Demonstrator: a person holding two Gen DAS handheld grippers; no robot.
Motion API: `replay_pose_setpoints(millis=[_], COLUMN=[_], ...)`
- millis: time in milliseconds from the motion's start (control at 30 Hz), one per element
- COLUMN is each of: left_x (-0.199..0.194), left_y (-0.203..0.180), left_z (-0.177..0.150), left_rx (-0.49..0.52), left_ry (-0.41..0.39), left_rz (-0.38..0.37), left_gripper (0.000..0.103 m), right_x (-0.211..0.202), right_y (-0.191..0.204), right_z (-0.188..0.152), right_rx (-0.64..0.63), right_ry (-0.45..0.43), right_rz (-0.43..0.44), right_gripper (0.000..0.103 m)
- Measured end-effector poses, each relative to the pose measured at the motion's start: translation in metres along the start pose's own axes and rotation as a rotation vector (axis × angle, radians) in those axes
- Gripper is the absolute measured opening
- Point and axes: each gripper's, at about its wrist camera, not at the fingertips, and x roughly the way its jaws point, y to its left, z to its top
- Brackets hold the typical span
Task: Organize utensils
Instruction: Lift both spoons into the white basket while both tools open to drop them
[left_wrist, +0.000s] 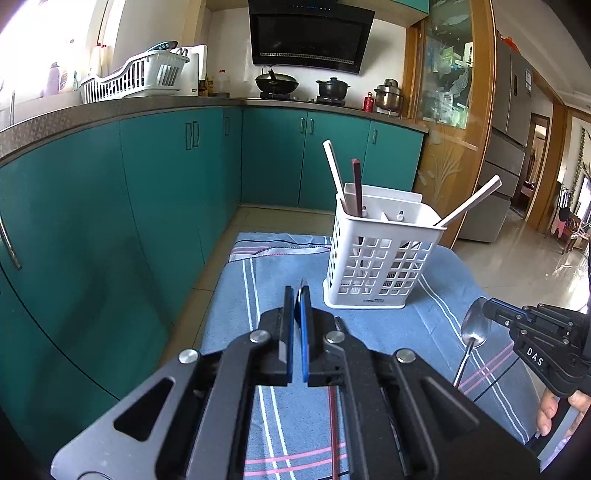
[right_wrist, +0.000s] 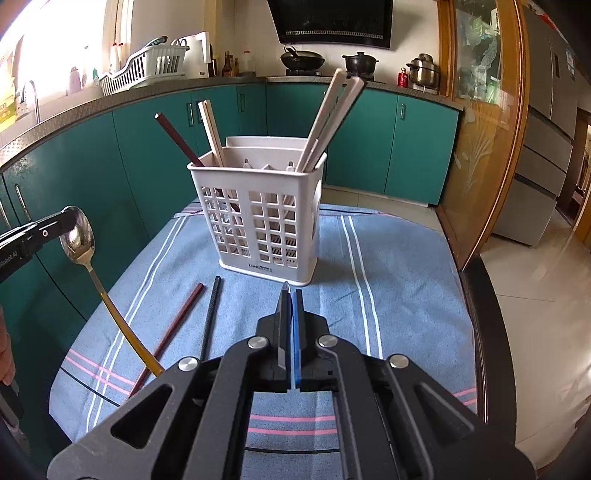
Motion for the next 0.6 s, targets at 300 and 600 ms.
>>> replay_pose_setpoints(millis=[300, 600], left_x=[0.001, -0.032], left_y=[-0.001, 0.002], left_z=[0.000, 0.045], left_rx=[0.003, 0.023], left_ry=[0.001, -0.130], left_rz=[0.008, 0.021], left_gripper=[0.003, 0.003], right_x=[-0.002, -0.023], right_y=[0.007, -0.003], right_z=[0.001, 0.029], right_rx=[-0.024, 0.006], right_ry=[-0.002, -0.063], right_rz=[0.010, 0.052], right_gripper=[0.002, 0.002])
